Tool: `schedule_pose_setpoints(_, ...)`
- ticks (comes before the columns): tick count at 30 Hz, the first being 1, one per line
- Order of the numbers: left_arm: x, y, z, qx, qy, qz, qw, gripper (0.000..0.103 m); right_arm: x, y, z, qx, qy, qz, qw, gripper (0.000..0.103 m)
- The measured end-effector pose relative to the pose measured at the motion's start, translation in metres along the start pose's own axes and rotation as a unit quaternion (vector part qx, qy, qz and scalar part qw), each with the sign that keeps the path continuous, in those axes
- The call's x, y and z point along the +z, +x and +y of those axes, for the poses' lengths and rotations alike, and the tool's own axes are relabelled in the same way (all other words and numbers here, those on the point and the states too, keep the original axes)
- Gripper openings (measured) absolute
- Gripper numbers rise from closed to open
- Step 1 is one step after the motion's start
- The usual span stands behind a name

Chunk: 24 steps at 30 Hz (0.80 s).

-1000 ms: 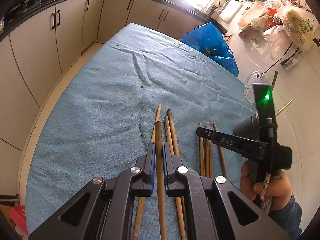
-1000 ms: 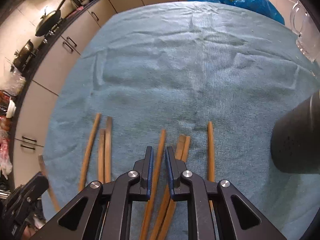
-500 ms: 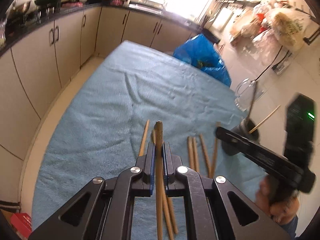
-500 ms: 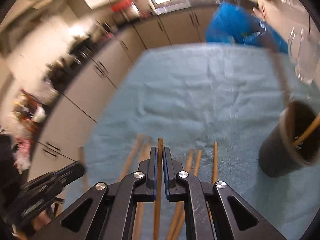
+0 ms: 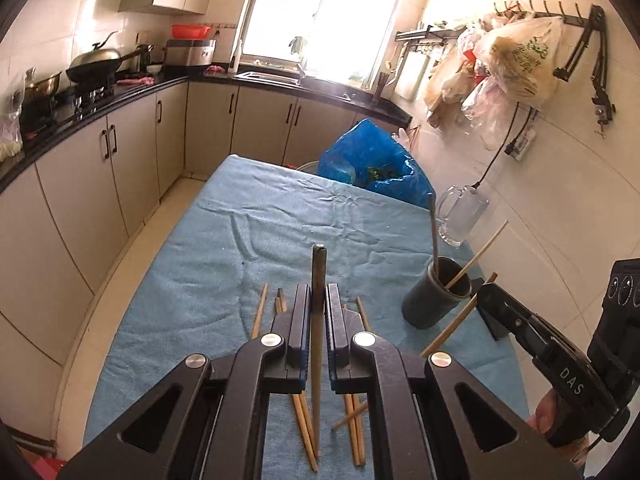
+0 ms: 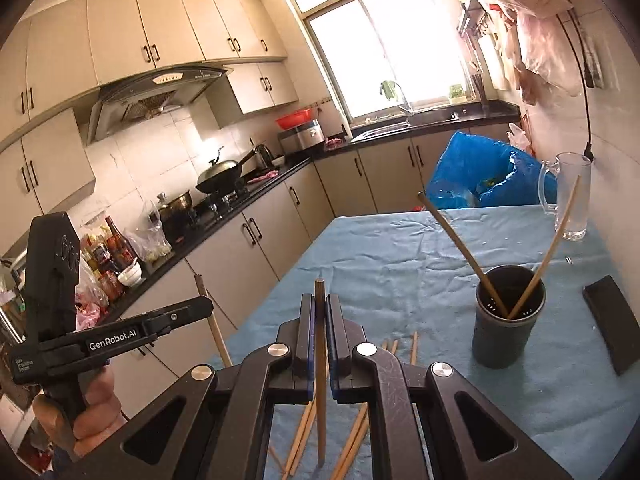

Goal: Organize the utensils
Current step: 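Lift the held chopsticks upright and carry them over the black cup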

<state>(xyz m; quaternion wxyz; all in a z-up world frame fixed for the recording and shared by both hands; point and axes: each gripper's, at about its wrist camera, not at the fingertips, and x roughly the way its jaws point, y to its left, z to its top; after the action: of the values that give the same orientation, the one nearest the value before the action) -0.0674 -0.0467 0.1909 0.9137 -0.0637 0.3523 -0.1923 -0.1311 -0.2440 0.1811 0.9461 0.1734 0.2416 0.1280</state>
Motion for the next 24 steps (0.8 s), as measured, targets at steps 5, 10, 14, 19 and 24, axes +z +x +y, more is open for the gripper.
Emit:
schedule_pose_setpoints(5, 0.0, -0.001, -0.007, 0.006, 0.002, 0.001, 1.0, 0.006, 0.002, -0.014, -0.011, 0.0, 0.014, -0.017, 1.0, 0.006)
schedule_pose_setpoints(10, 0.0, 0.002, -0.015, 0.007, 0.009, 0.004, 0.9999, 0.006, 0.006, -0.027, -0.021, -0.001, 0.023, -0.031, 0.999, 0.006)
schedule_pose_setpoints(14, 0.0, 0.002, -0.018, 0.005, 0.014, 0.005, 0.9999, 0.006, 0.009, -0.035, -0.026, -0.004, 0.031, -0.039, 0.999, 0.006)
schedule_pose_setpoints(19, 0.001, 0.001, -0.021, 0.003, 0.017, 0.005, 0.9998, 0.006, 0.01, -0.044, -0.033, -0.011, 0.038, -0.049, 0.998, 0.006)
schedule_pose_setpoints(24, 0.002, -0.002, -0.025, -0.001, 0.022, 0.002, 0.9998, 0.006, 0.012, -0.052, -0.04, -0.019, 0.043, -0.059, 0.997, 0.006)
